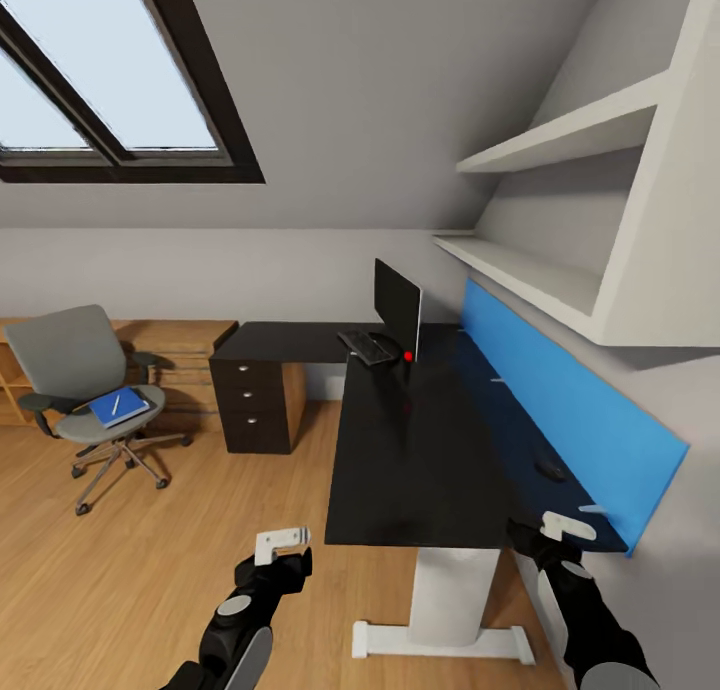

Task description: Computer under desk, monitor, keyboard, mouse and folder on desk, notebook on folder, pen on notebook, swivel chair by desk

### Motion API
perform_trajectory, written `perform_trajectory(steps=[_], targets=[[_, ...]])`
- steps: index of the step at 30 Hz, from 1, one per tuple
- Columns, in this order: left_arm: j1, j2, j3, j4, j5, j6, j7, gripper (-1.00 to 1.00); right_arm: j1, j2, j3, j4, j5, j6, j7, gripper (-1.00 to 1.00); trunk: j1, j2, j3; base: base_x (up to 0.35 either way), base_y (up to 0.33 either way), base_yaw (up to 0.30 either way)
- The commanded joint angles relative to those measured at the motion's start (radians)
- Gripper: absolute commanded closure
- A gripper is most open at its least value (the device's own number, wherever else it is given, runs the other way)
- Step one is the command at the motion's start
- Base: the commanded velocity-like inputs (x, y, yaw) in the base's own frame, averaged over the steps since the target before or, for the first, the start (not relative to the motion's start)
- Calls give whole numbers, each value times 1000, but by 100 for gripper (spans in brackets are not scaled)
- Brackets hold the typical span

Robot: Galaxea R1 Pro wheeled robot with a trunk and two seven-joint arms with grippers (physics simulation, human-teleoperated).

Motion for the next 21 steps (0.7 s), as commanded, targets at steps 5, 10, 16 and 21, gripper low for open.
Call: perform_trajectory(steps=[5,10,16,21], targets=[[0,-3,-8,33,9,-22,11,-100,-2,-3,-11,49,4,-148,-13,-100,1,-2,-2,252,-228,0],[0,-3,-8,33,9,-22,10,-100,-2,-6,-12,64,4,-169,-13,-100,1,-2,-2,158,-105,0],[0,-3,-9,33,9,-23,10,-100,-3,-31,-13,88,3,-169,-17,-100,1,-2,-2,28,-16,0],[0,-3,-9,32,9,-23,10,-100,-57,-76,-13,222,2,-171,-49,-100,1,-2,-2,80,-3,0]])
